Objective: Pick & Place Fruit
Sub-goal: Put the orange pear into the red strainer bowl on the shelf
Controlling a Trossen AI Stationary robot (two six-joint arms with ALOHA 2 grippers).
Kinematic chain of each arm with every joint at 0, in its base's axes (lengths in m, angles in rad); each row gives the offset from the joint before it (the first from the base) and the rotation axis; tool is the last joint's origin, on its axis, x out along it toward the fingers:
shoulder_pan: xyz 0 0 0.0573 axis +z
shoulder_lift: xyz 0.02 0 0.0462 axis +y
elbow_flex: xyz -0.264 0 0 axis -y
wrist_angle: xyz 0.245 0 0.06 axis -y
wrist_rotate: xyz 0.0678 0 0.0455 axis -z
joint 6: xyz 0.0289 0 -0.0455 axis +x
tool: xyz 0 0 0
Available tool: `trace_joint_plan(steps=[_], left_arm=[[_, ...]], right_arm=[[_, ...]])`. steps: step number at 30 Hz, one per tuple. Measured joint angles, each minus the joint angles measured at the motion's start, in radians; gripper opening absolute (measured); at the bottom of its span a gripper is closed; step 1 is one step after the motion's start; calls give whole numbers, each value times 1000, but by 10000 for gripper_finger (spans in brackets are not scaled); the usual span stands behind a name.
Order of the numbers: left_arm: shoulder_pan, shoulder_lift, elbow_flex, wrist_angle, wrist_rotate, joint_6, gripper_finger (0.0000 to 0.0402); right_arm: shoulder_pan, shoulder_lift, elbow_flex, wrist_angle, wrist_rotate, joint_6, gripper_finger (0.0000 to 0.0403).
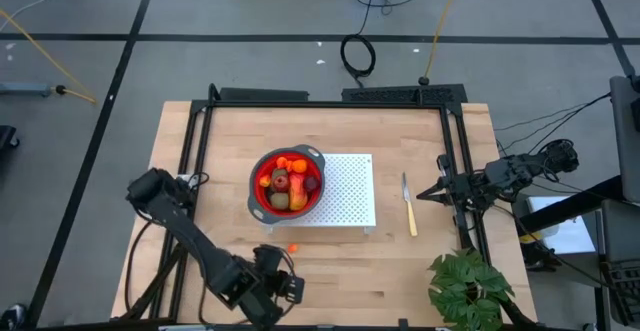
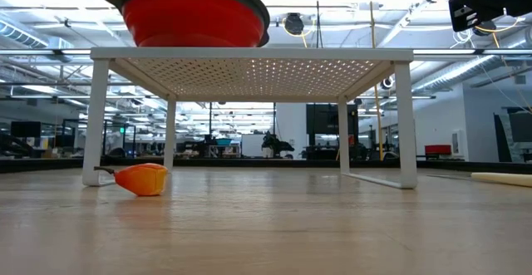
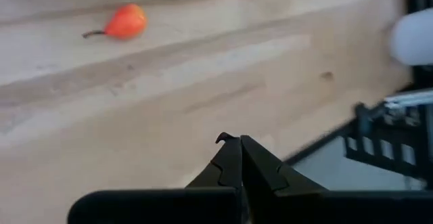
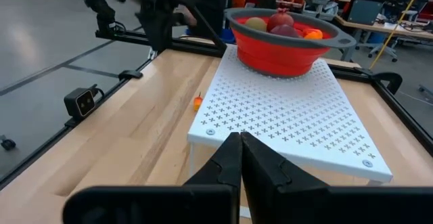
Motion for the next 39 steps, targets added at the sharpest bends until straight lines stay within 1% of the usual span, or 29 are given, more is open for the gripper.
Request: trace_joint_plan(steps=[5,11,18,24,29,31,37,39], left_arm=[[-12,67,0,-24,-58,-7,0],[-16,135,0,-26,-171,21,0],[-7,200,0,-33,-207,38,0],[-5,247,0,-67,-227,21,0],[-5,270,0,-69,-226,36,0],[-5,272,-1,-69,-210,44,1],[-5,271,-1,-64,-162,136,5],[-5,271,-1,-58,-151,134,3]], right_arm=[[0,0,0,1,0,0,0],[0,0,0,2,0,0,0],[0,0,0,2,0,0,0],[0,0,0,2,0,0,0],[0,0,0,2,0,0,0],[0,0,0,3,0,0,0],[0,0,0,3,0,0,0],[0,0,0,3,0,0,0]])
